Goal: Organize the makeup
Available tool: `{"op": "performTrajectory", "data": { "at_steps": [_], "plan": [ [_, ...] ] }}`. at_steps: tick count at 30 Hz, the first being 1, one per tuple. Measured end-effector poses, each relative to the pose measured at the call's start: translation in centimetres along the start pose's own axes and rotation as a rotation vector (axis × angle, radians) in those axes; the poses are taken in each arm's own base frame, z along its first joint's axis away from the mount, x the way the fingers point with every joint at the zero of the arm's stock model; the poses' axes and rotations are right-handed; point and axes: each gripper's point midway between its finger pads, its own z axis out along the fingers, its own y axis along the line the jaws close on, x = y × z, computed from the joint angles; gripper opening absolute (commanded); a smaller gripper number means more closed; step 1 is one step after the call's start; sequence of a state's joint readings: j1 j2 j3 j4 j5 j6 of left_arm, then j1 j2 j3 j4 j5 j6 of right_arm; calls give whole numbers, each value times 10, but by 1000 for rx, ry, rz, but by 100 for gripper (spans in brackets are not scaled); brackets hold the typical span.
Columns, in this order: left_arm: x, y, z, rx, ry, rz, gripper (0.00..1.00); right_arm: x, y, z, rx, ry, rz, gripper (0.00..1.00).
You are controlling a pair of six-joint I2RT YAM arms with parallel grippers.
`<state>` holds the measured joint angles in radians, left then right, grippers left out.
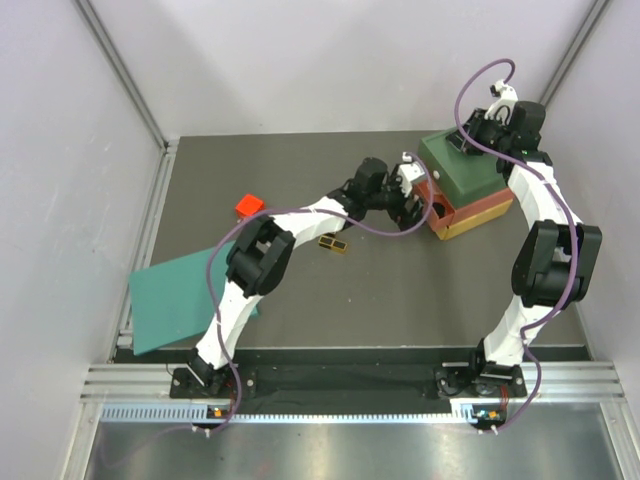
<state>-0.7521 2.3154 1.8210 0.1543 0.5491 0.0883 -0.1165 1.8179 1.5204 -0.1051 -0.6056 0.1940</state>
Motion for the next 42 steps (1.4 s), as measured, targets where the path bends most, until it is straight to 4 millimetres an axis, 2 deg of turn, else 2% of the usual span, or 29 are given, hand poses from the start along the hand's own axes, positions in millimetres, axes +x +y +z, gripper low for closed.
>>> {"op": "performTrajectory", "data": {
  "at_steps": [3, 10, 23, 25, 28, 31, 36, 39, 42],
  "plan": [
    [-12, -10, 18, 22, -48, -5, 99, 1, 0, 0, -2, 3, 2, 19],
    [-19, -8, 34, 39, -132, -59, 99, 1, 0, -1, -9, 4, 5, 19],
    [-20, -4, 42, 42, -159, -100, 99, 0, 0, -2, -8, 2, 3, 19],
    [-14, -2, 39, 37, -158, -101, 99, 0, 0, -2, -8, 2, 3, 19],
    [5, -1, 27, 26, -129, -140, 99, 1, 0, -2, -8, -1, 1, 19],
    [11, 10, 14, 0, -127, -209, 99, 1, 0, -2, -9, -3, 0, 19],
    [-1, 41, -6, -69, -208, -396, 99, 1, 0, -2, -9, -4, -1, 19],
    [-9, 52, -15, -79, -287, -545, 91, 1, 0, -2, -9, -4, -1, 19],
    [-25, 52, -17, -32, -390, -719, 77, 1, 0, -2, -9, -4, 0, 19]
  ]
}}
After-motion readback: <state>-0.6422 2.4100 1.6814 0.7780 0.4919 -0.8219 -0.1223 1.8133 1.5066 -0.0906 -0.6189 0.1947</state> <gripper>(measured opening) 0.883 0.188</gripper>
